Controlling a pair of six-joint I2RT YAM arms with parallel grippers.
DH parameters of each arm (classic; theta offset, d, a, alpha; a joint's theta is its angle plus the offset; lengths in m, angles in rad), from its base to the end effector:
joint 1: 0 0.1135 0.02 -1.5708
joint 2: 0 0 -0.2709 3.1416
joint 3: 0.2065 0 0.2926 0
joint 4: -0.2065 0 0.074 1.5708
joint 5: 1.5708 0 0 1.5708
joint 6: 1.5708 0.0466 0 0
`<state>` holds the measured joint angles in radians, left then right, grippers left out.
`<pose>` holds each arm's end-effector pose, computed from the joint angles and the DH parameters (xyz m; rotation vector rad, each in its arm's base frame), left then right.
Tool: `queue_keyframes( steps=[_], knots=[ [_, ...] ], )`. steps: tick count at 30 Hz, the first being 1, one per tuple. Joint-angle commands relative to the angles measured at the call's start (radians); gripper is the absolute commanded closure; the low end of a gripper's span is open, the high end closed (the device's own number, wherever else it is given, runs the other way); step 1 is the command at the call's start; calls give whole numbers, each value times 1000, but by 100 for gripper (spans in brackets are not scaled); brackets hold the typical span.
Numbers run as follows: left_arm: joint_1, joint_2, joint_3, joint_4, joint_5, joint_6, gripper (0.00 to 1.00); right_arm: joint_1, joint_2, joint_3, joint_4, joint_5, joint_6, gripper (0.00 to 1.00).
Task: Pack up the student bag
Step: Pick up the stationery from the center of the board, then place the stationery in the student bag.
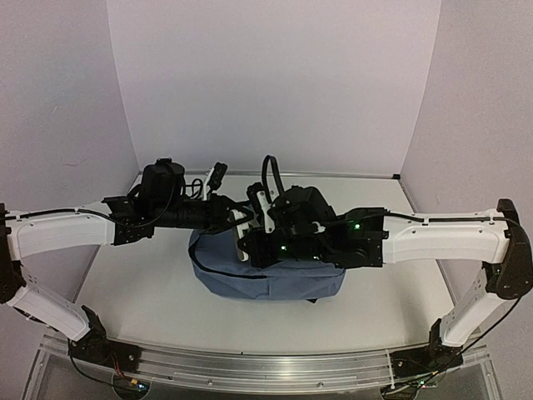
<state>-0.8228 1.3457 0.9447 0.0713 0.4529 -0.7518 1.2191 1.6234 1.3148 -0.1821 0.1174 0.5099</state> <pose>0.2274 -0.2750 0.2835 0.4273 2.1221 -1.4289 0.1537 0.4031 0.2975 -0.6897 2.0855 0.9175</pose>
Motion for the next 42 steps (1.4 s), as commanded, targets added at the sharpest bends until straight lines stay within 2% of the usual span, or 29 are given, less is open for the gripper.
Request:
queue_keyframes(
  steps=[1, 2, 4, 7, 8, 11, 13, 16, 20, 27, 35, 42],
  knots=[
    [-1, -8, 30, 9, -35, -12, 90, 5, -18, 28, 47, 47, 10, 87],
    [-1, -10, 30, 3, -54, -18, 93, 5, -20, 27, 47, 43, 11, 81],
    [-1, -15, 35, -19, -106, -34, 98, 5, -27, 25, 44, 30, 15, 63],
    [0, -24, 41, -66, -220, -89, 100, 5, -47, 15, 42, 11, 23, 42],
    [0, -26, 44, -82, -256, -99, 100, 5, -56, 10, 41, 3, 27, 38],
    [3, -29, 62, -151, -386, -139, 100, 4, -89, -2, 40, -26, 27, 32],
    [16, -32, 55, -155, -425, -165, 100, 2, -110, -8, 34, -11, 30, 30],
    [41, -41, 33, -111, -426, -213, 100, -26, -136, -9, 2, 15, 56, 29],
    [76, -46, 25, -76, -391, -233, 100, -115, -115, 28, -102, 81, 114, 34],
    [122, -33, 58, -78, -337, -237, 100, -144, 117, 251, -373, 350, 124, 36],
    [137, -26, 47, -57, -325, -264, 100, -144, 311, 433, -467, 451, 95, 42],
    [136, 14, 60, -15, -293, -285, 100, -161, 362, 448, -503, 511, 123, 44]
  ],
)
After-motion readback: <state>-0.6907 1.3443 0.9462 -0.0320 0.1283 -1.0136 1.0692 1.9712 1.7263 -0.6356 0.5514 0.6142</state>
